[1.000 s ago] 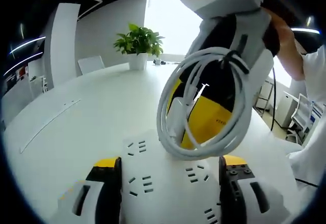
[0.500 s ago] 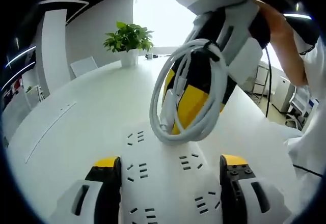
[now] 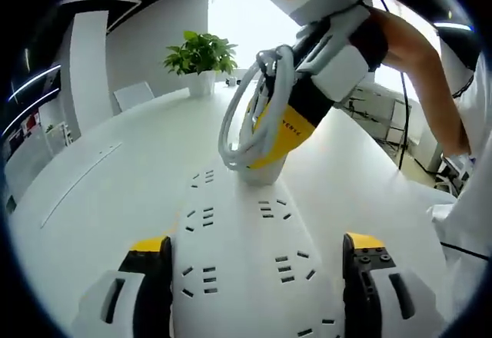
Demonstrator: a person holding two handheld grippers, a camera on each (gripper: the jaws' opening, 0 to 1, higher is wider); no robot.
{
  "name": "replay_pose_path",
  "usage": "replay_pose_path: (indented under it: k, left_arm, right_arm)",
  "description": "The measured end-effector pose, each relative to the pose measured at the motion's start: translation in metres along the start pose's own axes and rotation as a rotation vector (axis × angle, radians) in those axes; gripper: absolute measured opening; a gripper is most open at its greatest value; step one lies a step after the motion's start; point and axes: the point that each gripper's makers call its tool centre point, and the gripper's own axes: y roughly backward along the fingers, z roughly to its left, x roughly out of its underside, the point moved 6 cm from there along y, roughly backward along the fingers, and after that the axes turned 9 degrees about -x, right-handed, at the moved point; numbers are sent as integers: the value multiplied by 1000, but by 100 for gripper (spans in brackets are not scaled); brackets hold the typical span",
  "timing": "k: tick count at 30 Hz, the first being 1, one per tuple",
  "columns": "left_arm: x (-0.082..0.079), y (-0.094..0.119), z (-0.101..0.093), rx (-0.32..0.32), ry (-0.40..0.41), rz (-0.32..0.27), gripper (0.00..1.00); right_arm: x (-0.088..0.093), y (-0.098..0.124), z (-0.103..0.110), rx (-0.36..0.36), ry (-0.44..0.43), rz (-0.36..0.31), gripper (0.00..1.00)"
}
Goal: Straighten the power strip on the desk, plug the charger into it
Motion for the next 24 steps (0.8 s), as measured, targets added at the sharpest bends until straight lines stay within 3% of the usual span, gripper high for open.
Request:
replay_pose_path:
  k: [24]
  left_arm:
    - [-10, -11, 17, 125, -86, -32, 89]
  right_arm:
    - [21, 12, 11, 78, -90, -170, 24]
